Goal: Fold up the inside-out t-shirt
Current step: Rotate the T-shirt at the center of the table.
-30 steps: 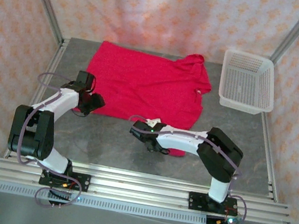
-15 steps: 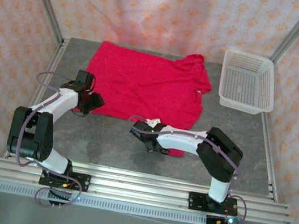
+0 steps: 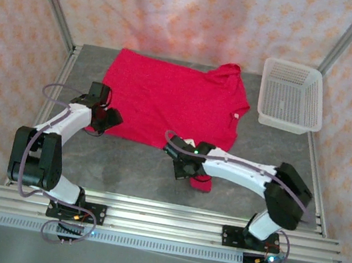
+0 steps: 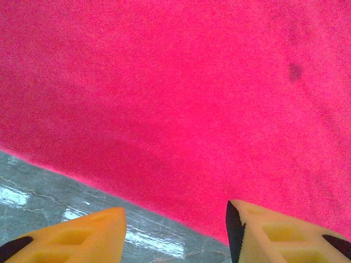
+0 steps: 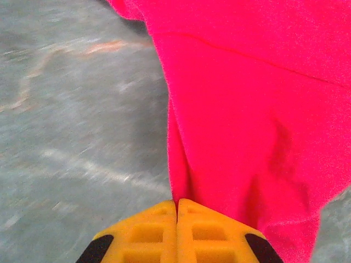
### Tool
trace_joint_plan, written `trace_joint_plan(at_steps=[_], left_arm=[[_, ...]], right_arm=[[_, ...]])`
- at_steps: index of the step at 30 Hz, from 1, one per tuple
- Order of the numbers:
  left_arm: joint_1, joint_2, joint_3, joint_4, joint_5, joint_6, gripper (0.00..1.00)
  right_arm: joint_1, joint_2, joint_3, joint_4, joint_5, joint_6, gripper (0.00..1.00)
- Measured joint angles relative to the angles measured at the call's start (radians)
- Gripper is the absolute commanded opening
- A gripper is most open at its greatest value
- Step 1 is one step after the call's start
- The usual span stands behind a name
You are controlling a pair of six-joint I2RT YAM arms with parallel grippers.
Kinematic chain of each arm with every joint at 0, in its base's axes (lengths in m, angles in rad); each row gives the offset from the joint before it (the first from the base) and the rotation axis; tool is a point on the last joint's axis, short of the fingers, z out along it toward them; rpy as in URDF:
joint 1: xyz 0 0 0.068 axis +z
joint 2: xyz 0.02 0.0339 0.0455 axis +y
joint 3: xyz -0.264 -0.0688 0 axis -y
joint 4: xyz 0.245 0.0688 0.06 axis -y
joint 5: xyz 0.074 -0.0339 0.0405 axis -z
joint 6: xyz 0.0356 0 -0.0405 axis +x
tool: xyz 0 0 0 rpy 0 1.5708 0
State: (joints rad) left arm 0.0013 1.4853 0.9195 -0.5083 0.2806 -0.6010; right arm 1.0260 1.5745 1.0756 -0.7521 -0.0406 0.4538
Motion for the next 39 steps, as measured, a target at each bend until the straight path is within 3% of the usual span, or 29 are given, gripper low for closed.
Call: trace_joint_plan(at_steps=[5, 6, 8, 9, 12, 14, 19, 23, 26, 31, 35, 39], left_arm=[[0.0, 0.0, 0.003, 0.0, 0.0, 0.0, 0.52], [0.0, 0.0, 0.003, 0.0, 0.0, 0.0, 0.52], [-0.002, 0.0, 0.005, 0.0, 0.0, -0.001, 0.52], [-0.002, 0.0, 0.006, 0.0, 0.0, -0.001, 0.52], [-0.006, 0.0, 0.016, 0.0, 0.0, -0.001, 0.52], [-0.008, 0.0, 0.022, 0.0, 0.0, 0.0, 0.52], [-0.008, 0.018, 0.034, 0.001, 0.004, -0.001, 0.52], [-0.008, 0.097, 0.084, -0.001, 0.016, 0.0, 0.52], [-0.001, 0.185, 0.166, -0.007, 0.027, 0.001, 0.53], [0.035, 0.309, 0.32, -0.017, 0.038, 0.008, 0.53], [0.061, 0.361, 0.38, -0.019, 0.046, 0.008, 0.53], [0.09, 0.414, 0.412, -0.018, 0.058, 0.008, 0.53]], right_arm=[[0.002, -0.068, -0.05, 0.003, -0.233, -0.013, 0.03], [0.003, -0.068, -0.064, 0.009, -0.279, -0.014, 0.08], [0.005, -0.068, -0.088, 0.02, -0.359, -0.016, 0.33], [0.006, -0.068, -0.096, 0.024, -0.397, -0.018, 0.41], [0.002, -0.075, -0.1, 0.042, -0.456, -0.023, 0.53], [-0.026, -0.101, -0.108, 0.058, -0.466, -0.013, 0.54], [-0.33, -0.16, -0.178, 0.131, -0.391, 0.046, 0.51], [-0.521, -0.032, -0.134, 0.162, -0.298, 0.055, 0.52], [-0.616, 0.155, 0.018, 0.158, -0.239, 0.047, 0.53], [-0.748, 0.475, 0.415, 0.138, -0.166, 0.027, 0.52], [-0.805, 0.646, 0.674, 0.09, -0.142, 0.013, 0.53], [-0.816, 0.871, 1.042, -0.041, -0.134, -0.006, 0.53]])
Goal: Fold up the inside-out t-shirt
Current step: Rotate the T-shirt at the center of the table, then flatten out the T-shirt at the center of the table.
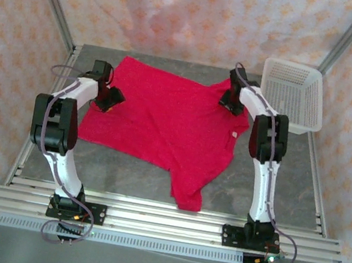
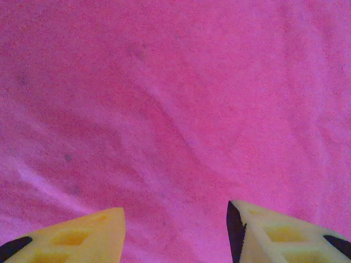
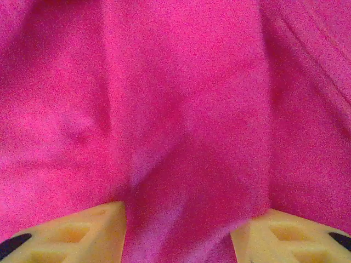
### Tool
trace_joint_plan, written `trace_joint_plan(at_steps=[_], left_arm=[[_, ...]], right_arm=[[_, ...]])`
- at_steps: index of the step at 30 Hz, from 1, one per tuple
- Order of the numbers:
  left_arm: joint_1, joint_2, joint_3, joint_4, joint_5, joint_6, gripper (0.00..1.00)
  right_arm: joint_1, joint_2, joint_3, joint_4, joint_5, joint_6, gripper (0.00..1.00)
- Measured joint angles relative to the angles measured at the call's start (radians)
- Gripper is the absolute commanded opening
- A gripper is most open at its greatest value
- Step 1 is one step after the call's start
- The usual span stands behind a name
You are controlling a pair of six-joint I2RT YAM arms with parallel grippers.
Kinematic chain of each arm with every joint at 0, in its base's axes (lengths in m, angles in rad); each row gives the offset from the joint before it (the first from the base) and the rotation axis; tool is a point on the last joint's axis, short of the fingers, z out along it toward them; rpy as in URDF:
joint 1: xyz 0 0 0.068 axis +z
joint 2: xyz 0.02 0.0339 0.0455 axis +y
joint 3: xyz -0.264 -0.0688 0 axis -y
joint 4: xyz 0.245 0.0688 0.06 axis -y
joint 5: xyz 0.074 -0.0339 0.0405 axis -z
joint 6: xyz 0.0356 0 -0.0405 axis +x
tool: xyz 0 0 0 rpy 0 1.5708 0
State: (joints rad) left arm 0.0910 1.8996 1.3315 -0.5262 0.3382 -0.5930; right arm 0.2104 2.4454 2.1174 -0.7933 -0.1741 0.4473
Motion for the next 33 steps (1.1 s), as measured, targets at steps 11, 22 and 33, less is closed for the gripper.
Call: trace_joint_plan(at_steps=[11, 22, 33], left_arm=[[0.056, 0.053, -0.013, 0.013, -0.015, 0.016, 0.55], [0.142, -0.423, -0.347, -0.009, -0.116, 0.007, 0.54], [0.233, -0.504, -0.57, -0.019, -0.075, -0.012, 0.56]], right_arm=[[-0.011, 0.335, 0.6, -0.095, -0.069, -0.034, 0.57], [0.024, -0.023, 0.177, -0.07, -0.158, -0.104, 0.59], [0.151, -0.809, -0.734, 0.182, -0.129, -0.066, 0.59]])
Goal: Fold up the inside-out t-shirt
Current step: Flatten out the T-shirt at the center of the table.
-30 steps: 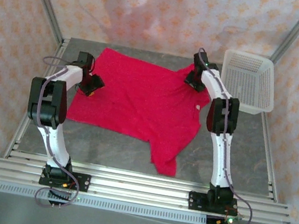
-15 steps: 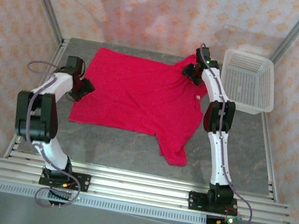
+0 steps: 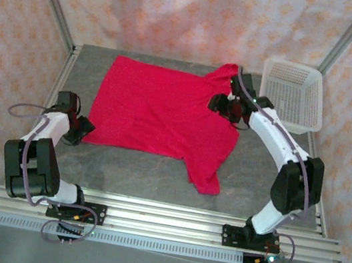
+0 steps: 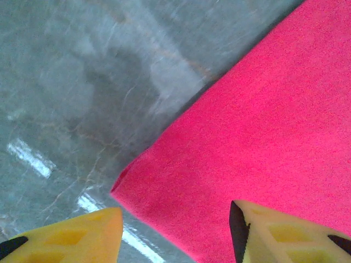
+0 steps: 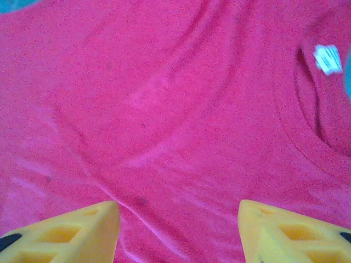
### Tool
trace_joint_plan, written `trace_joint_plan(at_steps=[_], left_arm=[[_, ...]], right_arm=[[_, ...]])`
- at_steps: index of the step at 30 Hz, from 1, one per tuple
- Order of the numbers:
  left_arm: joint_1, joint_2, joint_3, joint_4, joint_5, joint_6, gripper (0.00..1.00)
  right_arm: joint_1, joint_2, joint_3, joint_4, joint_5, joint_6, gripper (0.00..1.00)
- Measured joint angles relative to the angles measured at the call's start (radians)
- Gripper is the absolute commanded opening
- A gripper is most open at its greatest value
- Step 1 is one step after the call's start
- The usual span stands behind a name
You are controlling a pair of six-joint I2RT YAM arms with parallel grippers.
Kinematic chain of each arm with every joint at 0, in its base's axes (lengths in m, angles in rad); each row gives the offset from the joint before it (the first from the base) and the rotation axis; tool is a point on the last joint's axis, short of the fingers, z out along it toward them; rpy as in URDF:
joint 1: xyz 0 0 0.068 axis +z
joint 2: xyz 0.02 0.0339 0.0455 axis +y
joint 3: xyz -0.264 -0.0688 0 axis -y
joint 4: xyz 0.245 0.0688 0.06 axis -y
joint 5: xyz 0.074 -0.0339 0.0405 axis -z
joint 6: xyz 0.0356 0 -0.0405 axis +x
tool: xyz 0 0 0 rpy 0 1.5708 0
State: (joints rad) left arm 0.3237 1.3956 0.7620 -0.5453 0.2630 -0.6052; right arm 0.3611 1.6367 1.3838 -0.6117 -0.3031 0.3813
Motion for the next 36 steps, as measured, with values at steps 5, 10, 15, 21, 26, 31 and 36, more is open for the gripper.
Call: trace_joint_plan(at_steps=[5, 10, 15, 21, 26, 31, 36], left_arm=[[0.0, 0.0, -0.029, 0.013, 0.006, -0.008, 0.56], [0.0, 0.017, -0.031, 0.046, -0.01, -0.024, 0.36], [0.0, 0.081, -0.03, 0.081, -0.013, -0.031, 0.0], [0.0, 0.082, -0.03, 0.101, -0.009, -0.041, 0.0], [-0.002, 0.061, -0.03, 0.102, -0.009, -0.046, 0.0], [-0.016, 0.055, -0.03, 0.102, -0.009, -0.05, 0.0], [-0.023, 0.05, -0.03, 0.102, -0.009, -0.05, 0.0]], right_arm=[[-0.002, -0.051, -0.171, 0.011, 0.018, 0.003, 0.59], [-0.002, -0.097, -0.238, 0.0, 0.027, 0.006, 0.57], [-0.001, -0.21, -0.362, -0.033, 0.031, 0.029, 0.36], [0.032, -0.35, -0.603, -0.113, 0.023, 0.08, 0.25], [0.076, -0.497, -0.741, -0.151, -0.018, 0.134, 0.3], [0.097, -0.533, -0.821, -0.103, -0.08, 0.188, 0.36], [0.151, -0.51, -0.863, -0.018, -0.125, 0.25, 0.36]])
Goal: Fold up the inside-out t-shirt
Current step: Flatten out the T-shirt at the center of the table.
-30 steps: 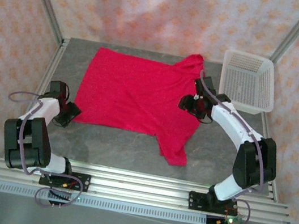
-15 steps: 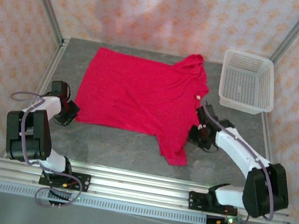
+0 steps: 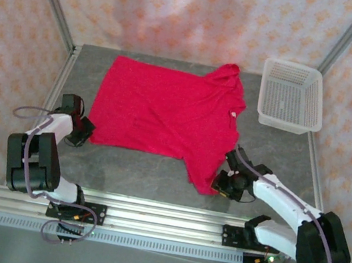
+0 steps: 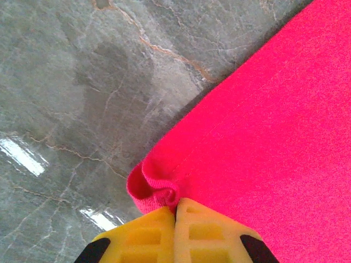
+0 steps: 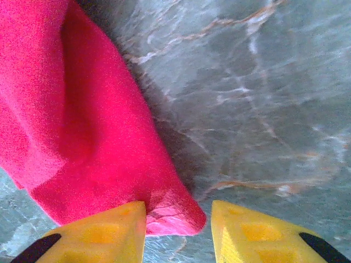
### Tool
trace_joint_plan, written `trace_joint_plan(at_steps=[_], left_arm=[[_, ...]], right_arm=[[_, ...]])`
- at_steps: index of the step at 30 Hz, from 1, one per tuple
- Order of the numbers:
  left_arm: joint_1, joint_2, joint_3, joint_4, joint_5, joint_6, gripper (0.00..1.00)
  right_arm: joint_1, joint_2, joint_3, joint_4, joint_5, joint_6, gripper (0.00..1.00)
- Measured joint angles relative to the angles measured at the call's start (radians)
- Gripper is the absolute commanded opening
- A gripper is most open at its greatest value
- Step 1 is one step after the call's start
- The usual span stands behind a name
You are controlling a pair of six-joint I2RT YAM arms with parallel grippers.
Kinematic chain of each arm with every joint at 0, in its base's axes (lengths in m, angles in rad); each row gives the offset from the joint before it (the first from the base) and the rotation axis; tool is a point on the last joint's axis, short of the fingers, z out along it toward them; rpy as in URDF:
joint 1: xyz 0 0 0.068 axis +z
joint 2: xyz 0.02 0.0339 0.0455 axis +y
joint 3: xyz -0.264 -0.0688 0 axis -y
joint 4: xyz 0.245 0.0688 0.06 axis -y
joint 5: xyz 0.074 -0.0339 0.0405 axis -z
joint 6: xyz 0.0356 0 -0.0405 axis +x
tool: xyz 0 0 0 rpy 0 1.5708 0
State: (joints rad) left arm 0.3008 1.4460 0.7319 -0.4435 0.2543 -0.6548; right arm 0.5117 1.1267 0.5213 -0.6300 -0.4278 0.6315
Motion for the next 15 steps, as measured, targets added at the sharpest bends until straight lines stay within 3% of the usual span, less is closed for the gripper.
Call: trace_joint_plan(at_steps=[5, 9, 10, 15], left_arm=[[0.0, 0.0, 0.0, 0.0, 0.0, 0.0, 0.0], [0.0, -0.011, 0.0, -0.001, 0.0, 0.0, 0.0], [0.0, -0.017, 0.0, -0.002, 0.0, 0.0, 0.0], [0.0, -0.05, 0.021, -0.033, 0.002, -0.002, 0.0]], right_arm=[[0.013, 0.045, -0.01, 0.071, -0.004, 0.029, 0.29], [0.013, 0.047, -0.021, 0.093, -0.001, 0.046, 0.03], [0.013, 0.047, -0.021, 0.093, 0.0, 0.048, 0.0], [0.013, 0.016, 0.053, -0.012, 0.043, 0.025, 0.0]])
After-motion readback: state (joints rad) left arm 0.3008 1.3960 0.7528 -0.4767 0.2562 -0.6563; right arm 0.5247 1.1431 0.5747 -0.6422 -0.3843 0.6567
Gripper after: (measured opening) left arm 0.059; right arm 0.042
